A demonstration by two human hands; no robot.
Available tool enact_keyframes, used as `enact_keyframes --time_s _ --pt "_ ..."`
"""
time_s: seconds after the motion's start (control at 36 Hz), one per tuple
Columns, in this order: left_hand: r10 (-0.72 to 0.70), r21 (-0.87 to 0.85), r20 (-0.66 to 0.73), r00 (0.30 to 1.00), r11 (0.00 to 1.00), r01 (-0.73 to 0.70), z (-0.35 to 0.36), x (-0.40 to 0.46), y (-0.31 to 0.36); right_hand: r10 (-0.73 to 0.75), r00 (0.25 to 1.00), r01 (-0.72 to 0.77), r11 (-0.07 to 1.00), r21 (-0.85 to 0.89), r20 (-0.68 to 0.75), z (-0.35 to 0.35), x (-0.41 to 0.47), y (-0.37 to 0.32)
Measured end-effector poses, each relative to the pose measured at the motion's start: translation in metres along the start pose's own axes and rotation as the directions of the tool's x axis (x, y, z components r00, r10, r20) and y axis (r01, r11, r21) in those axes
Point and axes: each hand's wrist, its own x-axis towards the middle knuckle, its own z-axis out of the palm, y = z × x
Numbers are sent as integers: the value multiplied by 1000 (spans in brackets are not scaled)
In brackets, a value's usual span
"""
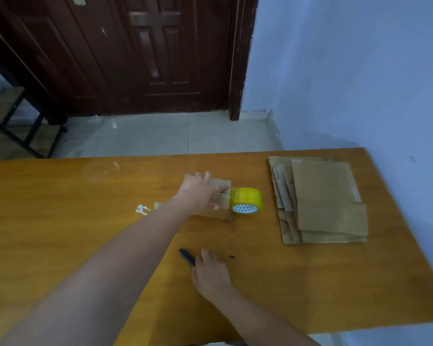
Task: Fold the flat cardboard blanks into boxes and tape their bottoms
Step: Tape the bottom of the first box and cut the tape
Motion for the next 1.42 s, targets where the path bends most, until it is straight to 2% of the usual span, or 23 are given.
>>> enact_keyframes --time_s 0.06,0.11,0.17,0.22,0.25,0.28,0.36,0.42,0.47,0.58,0.81,1.11,1.42 --pt "2 0 -4 1000 1000 -2 0 1 -1 20 950 13 995 102 -310 -11 4 13" --pt "1 1 -4 1000 1000 -1 0 1 -1 135 798 12 971 240 -587 -30 10 32" --pt "-4 -3 -4 1000 1000 4 0 1 0 279 657 -7 931 364 -700 -55 19 57" --pt "-12 -15 -5 1000 1000 12 0 0 0 406 575 -61 887 458 -710 -86 31 84" --pt "-14 -19 -7 1000 1000 14 0 -1 1 458 579 -88 857 507 -674 -99 37 98" --pt "-17 -24 -8 1000 1000 17 2 -1 1 477 636 -110 834 540 -607 -112 45 110" --pt "-18 -35 -21 1000 999 18 3 -1 1 352 882 -155 844 513 -313 -138 65 133" --pt "-17 -39 -28 999 999 16 3 -2 2 243 951 -132 878 460 -191 -147 76 138" --pt "-14 -38 -33 999 999 13 2 -2 2 179 976 -109 894 435 -122 -152 83 138" --pt "-13 -33 -36 999 999 11 1 -2 2 101 994 -111 926 361 45 -155 94 138" --pt "-6 -21 -29 1000 1000 6 0 -1 3 49 990 -93 929 359 131 -162 103 134" --pt "-8 21 -21 1000 1000 8 1 -6 2 140 989 -148 972 181 56 -160 110 110" --pt "-32 17 -21 999 999 32 6 -15 -10 195 980 -195 949 248 23 -159 110 104"
